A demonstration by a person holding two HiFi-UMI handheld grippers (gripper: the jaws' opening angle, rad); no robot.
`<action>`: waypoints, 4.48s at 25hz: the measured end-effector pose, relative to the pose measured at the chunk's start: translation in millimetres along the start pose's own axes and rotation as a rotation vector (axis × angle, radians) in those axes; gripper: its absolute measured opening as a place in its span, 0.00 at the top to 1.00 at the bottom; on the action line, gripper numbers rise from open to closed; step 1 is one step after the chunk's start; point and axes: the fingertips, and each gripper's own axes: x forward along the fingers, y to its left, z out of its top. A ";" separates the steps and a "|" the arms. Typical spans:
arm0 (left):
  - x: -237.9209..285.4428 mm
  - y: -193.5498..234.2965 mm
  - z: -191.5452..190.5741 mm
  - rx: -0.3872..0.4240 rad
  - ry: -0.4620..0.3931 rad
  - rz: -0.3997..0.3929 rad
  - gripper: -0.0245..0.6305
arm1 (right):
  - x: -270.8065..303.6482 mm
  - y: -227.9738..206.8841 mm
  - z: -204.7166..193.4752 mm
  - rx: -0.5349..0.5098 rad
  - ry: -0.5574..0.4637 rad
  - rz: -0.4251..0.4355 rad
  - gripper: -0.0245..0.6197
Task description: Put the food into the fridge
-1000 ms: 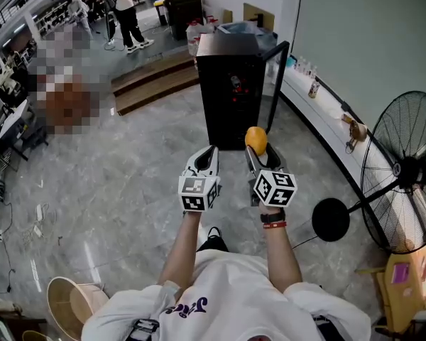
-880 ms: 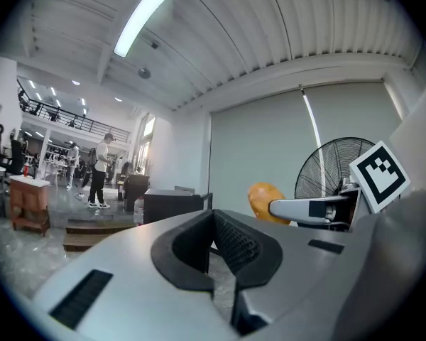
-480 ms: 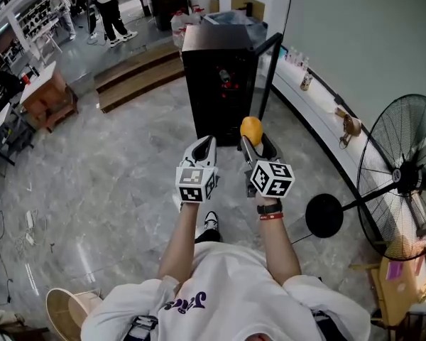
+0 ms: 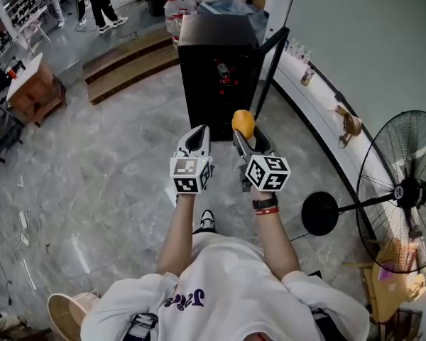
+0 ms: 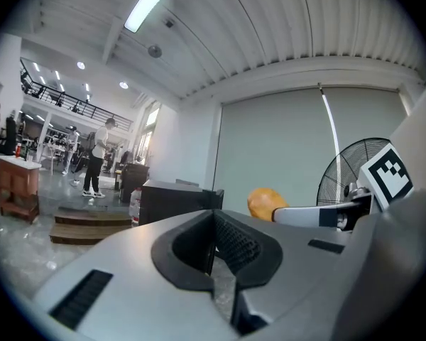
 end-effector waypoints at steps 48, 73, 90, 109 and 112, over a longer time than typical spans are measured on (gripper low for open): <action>224.5 192.2 -105.1 -0.042 0.161 -0.013 0.93 | 316.7 -88.4 -99.1 0.098 0.214 0.017 0.52; 313.8 218.0 -178.8 -0.034 0.224 -0.031 0.93 | 426.4 -168.4 -191.1 0.068 0.384 0.002 0.52; 357.9 249.9 -208.0 -0.038 0.226 -0.013 0.93 | 503.5 -205.9 -221.9 0.049 0.436 -0.003 0.52; 399.0 267.4 -215.6 -0.056 0.204 -0.025 0.93 | 569.2 -239.9 -238.3 0.010 0.463 -0.027 0.52; 404.0 269.0 -216.9 -0.055 0.192 -0.023 0.93 | 576.3 -240.0 -244.0 0.012 0.462 -0.009 0.52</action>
